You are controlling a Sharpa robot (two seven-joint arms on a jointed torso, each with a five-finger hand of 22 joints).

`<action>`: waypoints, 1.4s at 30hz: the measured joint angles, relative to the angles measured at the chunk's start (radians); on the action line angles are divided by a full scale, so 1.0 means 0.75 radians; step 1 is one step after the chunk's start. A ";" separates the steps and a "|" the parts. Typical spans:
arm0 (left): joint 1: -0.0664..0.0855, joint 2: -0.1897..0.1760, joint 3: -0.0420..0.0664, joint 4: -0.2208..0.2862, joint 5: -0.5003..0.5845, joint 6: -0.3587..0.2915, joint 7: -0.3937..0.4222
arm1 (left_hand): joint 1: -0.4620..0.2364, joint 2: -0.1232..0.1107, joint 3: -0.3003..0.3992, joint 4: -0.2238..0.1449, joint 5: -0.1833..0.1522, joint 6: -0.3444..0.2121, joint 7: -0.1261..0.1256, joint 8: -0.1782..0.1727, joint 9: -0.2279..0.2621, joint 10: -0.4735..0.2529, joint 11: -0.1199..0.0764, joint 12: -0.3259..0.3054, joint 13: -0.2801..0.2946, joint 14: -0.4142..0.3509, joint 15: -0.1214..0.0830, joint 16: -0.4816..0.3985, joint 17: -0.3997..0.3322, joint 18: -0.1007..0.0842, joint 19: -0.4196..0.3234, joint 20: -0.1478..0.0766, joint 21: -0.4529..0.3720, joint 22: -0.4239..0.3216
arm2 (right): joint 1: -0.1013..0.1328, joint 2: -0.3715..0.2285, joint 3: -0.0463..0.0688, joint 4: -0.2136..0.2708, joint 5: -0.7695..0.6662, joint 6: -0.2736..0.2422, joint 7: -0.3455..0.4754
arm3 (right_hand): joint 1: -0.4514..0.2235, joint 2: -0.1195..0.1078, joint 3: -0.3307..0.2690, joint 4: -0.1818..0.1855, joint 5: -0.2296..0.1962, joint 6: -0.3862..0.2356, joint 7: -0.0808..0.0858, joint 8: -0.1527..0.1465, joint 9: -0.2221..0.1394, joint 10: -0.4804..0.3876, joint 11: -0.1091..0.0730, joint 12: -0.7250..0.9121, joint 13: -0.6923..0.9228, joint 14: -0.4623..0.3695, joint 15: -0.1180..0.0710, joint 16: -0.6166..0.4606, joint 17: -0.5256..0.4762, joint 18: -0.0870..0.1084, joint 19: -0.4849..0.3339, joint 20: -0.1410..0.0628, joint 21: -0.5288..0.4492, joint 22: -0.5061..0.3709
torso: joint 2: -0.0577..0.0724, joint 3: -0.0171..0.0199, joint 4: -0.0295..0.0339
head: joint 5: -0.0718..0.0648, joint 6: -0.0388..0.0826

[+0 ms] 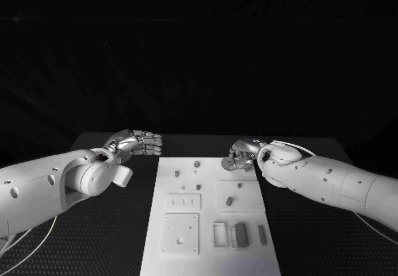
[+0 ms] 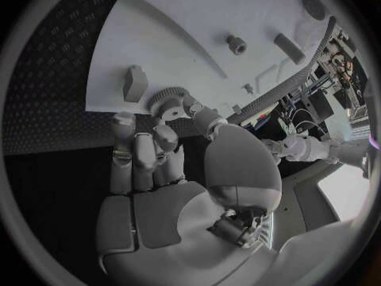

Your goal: Assemble the parts on the task board

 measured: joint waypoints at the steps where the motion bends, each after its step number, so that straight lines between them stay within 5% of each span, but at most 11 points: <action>1: 0.000 0.000 0.000 0.000 0.000 0.000 0.000 | 0.000 0.000 0.000 0.000 0.000 0.000 0.000 0.000 0.000 0.000 0.000 0.000 0.000 0.000 0.000 0.000 0.000 0.000 0.000 0.000 0.000 0.000 | 0.000 0.002 0.000 -0.002 0.000 0.000 0.000 | 0.000 0.000 0.000 0.000 0.000 0.000 0.000 0.000 0.001 0.000 0.000 0.000 -0.001 0.000 0.000 0.000 0.000 0.000 0.000 0.000 0.000 0.000 | 0.000 0.0005 0.0000 | 0.000 0.000; 23: 0.000 0.001 0.000 0.000 0.000 0.000 -0.006 | 0.000 0.000 0.000 0.000 0.000 0.000 0.000 0.000 -0.001 0.000 0.000 0.000 0.000 0.000 0.000 0.000 0.001 -0.009 0.005 -0.005 0.000 0.000 | -0.010 0.025 0.000 -0.004 -0.048 -0.034 -0.024 | -0.019 -0.020 -0.007 -0.007 0.000 0.004 -0.004 0.004 0.001 0.002 -0.002 -0.001 -0.009 0.000 0.000 -0.001 -0.001 0.000 -0.002 0.002 0.000 0.000 | 0.001 0.0006 0.0005 | 0.004 -0.014; 28: 0.000 0.001 0.000 0.000 0.000 0.000 -0.007 | 0.000 0.000 0.000 0.000 0.000 0.000 0.000 0.000 -0.001 0.000 0.000 0.000 0.000 0.000 0.000 0.000 0.001 0.010 0.005 -0.005 0.000 0.000 | -0.012 0.029 -0.001 -0.008 -0.060 -0.040 -0.026 | -0.015 -0.016 0.003 -0.009 0.000 0.003 -0.004 0.005 0.000 0.005 -0.005 -0.001 -0.009 0.003 -0.003 -0.001 -0.001 0.000 -0.002 0.003 0.000 0.000 | 0.000 0.0006 -0.0004 | 0.006 -0.017; 31: 0.000 0.002 0.000 -0.001 0.000 0.000 -0.007 | 0.000 0.000 0.000 0.000 0.000 0.000 0.000 0.000 -0.001 0.000 0.000 0.000 0.000 0.000 0.000 0.000 0.001 0.010 0.005 -0.005 0.000 0.000 | -0.013 0.032 -0.003 -0.009 -0.074 -0.048 -0.030 | 0.005 0.005 0.011 -0.018 0.000 0.010 -0.011 0.005 0.001 0.007 -0.007 0.004 -0.008 0.008 -0.008 0.003 -0.001 0.000 0.000 0.001 0.000 0.000 | 0.000 0.0005 -0.0010 | 0.006 -0.018; 42: 0.000 0.004 0.000 -0.002 0.000 0.000 -0.007 | 0.000 0.000 0.000 0.000 0.000 0.000 0.000 0.000 -0.001 0.000 0.000 0.000 0.000 0.000 0.000 0.000 0.001 0.010 0.005 -0.005 0.000 -0.001 | -0.016 0.047 -0.008 -0.018 -0.105 -0.070 -0.046 | -0.011 0.000 0.000 -0.022 0.000 0.019 -0.009 0.008 0.002 0.009 -0.009 0.004 -0.013 0.008 -0.008 0.005 0.000 0.000 0.004 0.001 0.007 0.000 | 0.000 0.0003 0.0005 | 0.005 -0.025</action>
